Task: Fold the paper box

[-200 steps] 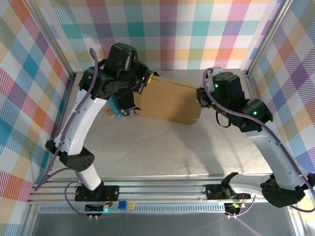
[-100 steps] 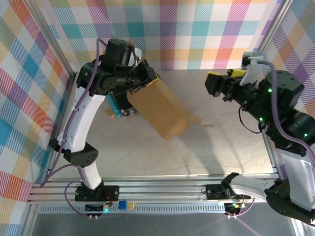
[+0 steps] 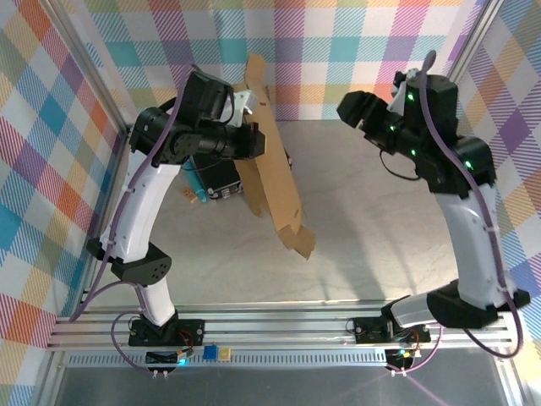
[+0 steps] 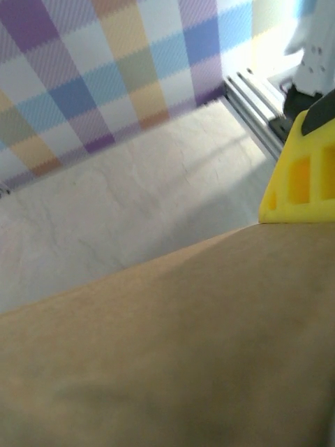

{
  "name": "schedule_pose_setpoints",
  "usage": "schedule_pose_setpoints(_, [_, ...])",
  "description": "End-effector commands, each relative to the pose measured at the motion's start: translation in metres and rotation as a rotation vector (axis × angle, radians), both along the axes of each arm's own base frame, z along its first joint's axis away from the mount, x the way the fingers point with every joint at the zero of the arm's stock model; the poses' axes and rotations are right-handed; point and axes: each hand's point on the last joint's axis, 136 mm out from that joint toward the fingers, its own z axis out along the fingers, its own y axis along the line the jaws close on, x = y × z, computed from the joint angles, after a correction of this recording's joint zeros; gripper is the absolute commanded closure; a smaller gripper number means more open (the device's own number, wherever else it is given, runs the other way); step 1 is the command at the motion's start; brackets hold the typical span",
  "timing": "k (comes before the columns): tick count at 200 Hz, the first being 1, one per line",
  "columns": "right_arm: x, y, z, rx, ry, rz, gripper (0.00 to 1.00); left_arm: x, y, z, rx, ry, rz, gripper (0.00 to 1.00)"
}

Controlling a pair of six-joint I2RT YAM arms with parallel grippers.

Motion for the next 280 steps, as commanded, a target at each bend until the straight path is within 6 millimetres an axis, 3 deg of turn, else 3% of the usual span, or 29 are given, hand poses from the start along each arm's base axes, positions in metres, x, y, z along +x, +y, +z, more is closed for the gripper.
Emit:
schedule_pose_setpoints(1, [0.004, 0.026, -0.016, 0.273, 0.226, 0.062, 0.30, -0.012, 0.002, -0.031, 0.253, -0.063, -0.121, 1.00])
schedule_pose_setpoints(27, [0.015, 0.044, -0.027, 0.364, 0.339, 0.083, 0.28, -0.022, 0.012, -0.066, 0.523, -0.086, -0.150, 1.00])
schedule_pose_setpoints(49, [0.016, 0.048, -0.030, 0.393, 0.375, 0.074, 0.24, -0.023, 0.018, -0.074, 0.642, -0.122, -0.122, 1.00])
schedule_pose_setpoints(114, [0.012, 0.050, -0.050, 0.477, 0.523, -0.003, 0.19, -0.020, -0.004, -0.074, 0.707, -0.232, -0.136, 1.00])
schedule_pose_setpoints(172, [0.032, 0.062, -0.035, 0.521, 0.506, 0.021, 0.18, -0.024, -0.013, -0.074, 0.772, -0.296, -0.167, 1.00])
schedule_pose_setpoints(212, [0.016, 0.063, -0.065, 0.450, 0.606, 0.042, 0.21, -0.020, -0.011, -0.063, 0.794, -0.354, -0.143, 1.00])
schedule_pose_setpoints(232, [0.015, 0.040, -0.046, 0.295, 0.401, 0.054, 0.23, -0.018, -0.006, -0.055, 0.829, -0.398, -0.125, 1.00])
schedule_pose_setpoints(251, [0.012, 0.014, 0.000, 0.036, -0.021, 0.102, 0.22, -0.013, 0.007, -0.047, 0.893, -0.442, -0.078, 1.00])
schedule_pose_setpoints(268, [-0.010, 0.001, 0.047, -0.155, -0.456, 0.155, 0.22, -0.010, 0.018, -0.041, 0.939, -0.469, -0.039, 1.00])
schedule_pose_setpoints(280, [-0.021, -0.005, 0.055, -0.291, -0.698, 0.155, 0.22, -0.008, 0.023, -0.039, 0.959, -0.483, -0.024, 1.00])
